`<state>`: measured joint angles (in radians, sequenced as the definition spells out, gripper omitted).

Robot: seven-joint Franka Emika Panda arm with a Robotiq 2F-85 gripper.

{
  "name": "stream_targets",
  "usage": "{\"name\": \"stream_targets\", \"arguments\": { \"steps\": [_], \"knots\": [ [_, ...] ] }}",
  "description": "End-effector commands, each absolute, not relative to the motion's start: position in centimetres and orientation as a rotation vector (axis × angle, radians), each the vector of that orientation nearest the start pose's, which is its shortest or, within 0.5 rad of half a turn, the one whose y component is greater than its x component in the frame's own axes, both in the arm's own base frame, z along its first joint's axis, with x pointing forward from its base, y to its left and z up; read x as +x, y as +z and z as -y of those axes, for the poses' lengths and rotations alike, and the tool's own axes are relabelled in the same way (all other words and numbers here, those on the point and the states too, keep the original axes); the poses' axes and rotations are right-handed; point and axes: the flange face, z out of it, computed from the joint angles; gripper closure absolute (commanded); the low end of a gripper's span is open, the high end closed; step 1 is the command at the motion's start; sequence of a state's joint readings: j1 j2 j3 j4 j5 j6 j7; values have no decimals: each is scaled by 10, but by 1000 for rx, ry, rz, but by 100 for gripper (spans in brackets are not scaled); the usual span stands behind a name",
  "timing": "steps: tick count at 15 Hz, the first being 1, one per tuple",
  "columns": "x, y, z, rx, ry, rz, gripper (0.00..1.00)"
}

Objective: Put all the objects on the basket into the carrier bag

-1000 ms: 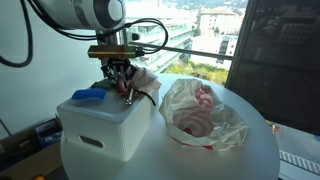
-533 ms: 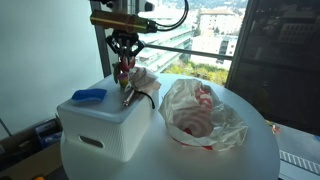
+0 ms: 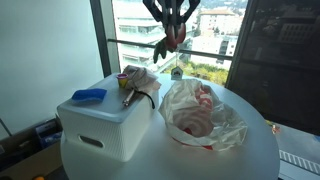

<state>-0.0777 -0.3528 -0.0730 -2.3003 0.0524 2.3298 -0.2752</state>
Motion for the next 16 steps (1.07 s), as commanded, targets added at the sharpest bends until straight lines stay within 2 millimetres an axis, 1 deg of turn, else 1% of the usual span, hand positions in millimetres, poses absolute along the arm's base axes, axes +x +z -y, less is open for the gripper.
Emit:
{"name": "stream_targets", "arguments": {
  "steps": [1,3,5,7,9,11,12,16],
  "knots": [
    [446,487,115,-3190,-498,-64,93],
    [442,450,133,-3249,-385,-132,93],
    [448,413,139,-3284,-273,-136,93],
    [467,379,134,-3309,-233,-92,93],
    [491,353,124,-3328,-248,-34,93],
    [517,336,116,-3382,-279,35,93],
    [529,332,112,-3415,-296,78,93],
    [570,334,97,-3518,-386,244,93]
  ]
}}
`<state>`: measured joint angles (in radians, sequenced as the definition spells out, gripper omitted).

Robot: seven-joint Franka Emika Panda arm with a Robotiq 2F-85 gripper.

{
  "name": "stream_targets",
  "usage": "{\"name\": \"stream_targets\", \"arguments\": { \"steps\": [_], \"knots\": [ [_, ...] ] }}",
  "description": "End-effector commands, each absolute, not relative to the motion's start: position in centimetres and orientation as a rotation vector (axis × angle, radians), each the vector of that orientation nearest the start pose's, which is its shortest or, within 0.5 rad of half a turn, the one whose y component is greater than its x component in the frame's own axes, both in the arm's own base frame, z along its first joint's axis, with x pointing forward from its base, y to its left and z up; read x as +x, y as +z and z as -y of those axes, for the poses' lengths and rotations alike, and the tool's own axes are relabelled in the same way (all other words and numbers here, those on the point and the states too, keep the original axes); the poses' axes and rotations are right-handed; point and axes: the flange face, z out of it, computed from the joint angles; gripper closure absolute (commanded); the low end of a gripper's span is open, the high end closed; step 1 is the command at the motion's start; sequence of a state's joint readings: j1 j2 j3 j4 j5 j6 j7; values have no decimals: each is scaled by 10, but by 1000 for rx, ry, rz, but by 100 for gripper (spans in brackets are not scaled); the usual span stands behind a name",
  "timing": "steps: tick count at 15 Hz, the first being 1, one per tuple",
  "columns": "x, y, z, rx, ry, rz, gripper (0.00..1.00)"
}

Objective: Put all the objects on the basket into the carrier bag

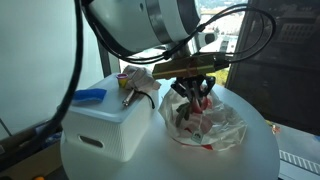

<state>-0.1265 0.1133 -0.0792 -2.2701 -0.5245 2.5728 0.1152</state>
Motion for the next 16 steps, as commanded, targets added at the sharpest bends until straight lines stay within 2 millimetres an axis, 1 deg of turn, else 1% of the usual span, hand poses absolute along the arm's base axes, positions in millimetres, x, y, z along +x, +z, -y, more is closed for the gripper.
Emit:
{"name": "stream_targets", "arguments": {
  "steps": [1,3,8,9,10,11,12,13,16],
  "knots": [
    [578,328,96,-3522,-387,266,93],
    [587,310,94,-3502,-373,269,93],
    [598,254,98,-3451,-386,309,91],
    [598,249,99,-3440,-382,300,62],
    [596,249,98,-3425,-388,289,61],
    [595,252,97,-3411,-405,282,55],
    [590,263,93,-3391,-433,279,46],
    [588,274,92,-3386,-459,261,39],
    [582,325,83,-3376,-569,301,16]
  ]
}}
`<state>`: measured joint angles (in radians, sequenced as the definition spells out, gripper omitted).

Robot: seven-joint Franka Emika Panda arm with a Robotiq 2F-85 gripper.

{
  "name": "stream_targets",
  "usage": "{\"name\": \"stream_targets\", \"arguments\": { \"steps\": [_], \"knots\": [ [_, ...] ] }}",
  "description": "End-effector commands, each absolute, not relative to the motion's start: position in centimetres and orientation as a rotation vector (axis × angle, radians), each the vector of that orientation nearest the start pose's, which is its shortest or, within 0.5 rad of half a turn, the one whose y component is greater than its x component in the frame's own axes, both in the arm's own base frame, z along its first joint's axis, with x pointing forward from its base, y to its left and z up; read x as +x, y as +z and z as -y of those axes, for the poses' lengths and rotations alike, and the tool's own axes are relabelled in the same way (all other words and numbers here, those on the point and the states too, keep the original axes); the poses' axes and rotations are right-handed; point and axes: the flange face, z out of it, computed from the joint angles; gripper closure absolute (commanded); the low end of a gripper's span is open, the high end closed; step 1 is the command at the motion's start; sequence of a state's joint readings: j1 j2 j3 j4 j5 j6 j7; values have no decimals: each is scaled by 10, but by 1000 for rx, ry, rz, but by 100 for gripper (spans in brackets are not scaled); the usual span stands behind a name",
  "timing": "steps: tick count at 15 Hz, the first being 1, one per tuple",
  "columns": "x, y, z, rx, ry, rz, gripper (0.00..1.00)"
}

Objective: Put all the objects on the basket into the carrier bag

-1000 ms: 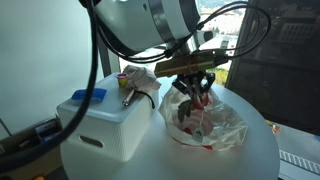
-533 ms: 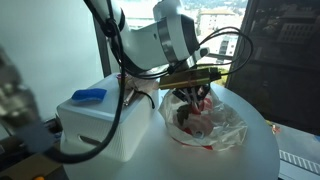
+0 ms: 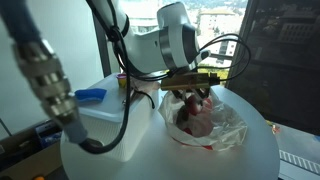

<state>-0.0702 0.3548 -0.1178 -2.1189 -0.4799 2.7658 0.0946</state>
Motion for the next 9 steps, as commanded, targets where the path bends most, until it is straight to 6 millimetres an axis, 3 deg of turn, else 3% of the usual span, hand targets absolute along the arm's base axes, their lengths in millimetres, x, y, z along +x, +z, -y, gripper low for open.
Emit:
{"name": "stream_targets", "arguments": {
  "steps": [1,2,4,9],
  "knots": [
    [581,341,82,-3389,-595,301,8],
    [579,353,82,-3402,-603,309,2],
    [567,371,70,-3376,-527,320,0],
    [522,396,-3,-3121,-301,561,0]
  ]
}}
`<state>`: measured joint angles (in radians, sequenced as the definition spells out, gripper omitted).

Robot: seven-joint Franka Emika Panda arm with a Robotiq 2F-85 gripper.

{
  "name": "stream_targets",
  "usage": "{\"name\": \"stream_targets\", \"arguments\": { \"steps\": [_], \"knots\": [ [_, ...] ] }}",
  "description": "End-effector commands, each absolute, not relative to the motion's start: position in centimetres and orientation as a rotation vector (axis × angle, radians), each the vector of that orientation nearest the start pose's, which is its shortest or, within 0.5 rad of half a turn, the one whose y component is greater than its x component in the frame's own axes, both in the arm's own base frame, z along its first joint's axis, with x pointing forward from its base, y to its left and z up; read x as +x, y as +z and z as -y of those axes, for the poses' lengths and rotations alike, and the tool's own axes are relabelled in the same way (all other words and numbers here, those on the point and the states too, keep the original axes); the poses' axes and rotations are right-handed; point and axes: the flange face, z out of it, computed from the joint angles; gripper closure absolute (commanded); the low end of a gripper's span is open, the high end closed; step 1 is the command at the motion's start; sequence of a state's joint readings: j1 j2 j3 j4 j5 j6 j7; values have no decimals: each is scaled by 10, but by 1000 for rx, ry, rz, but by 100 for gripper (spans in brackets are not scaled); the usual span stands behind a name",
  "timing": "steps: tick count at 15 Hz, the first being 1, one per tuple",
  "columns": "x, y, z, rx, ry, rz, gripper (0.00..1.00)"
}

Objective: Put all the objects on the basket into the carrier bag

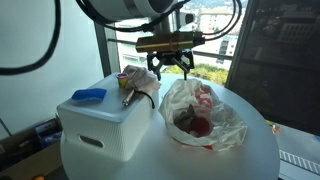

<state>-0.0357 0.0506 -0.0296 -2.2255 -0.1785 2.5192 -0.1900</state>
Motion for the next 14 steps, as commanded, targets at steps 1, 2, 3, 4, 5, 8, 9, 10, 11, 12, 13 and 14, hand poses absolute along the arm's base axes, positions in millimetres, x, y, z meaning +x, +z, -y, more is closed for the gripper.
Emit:
{"name": "stream_targets", "arguments": {
  "steps": [1,2,3,4,5,8,9,10,11,12,13,14],
  "knots": [
    [515,398,-19,-3070,-255,611,0],
    [510,397,-32,-3023,-197,657,0],
    [504,391,-42,-2980,-115,691,0],
    [497,387,-52,-2941,-34,722,0],
    [490,380,-60,-2902,42,755,0],
    [478,359,-79,-2837,181,841,0],
    [478,350,-82,-2840,180,863,0],
    [479,342,-85,-2849,172,878,0],
    [479,334,-88,-2851,165,894,0],
    [480,326,-90,-2862,150,913,0],
    [482,319,-92,-2872,123,935,0],
    [485,311,-93,-2888,88,947,0]
  ]
}}
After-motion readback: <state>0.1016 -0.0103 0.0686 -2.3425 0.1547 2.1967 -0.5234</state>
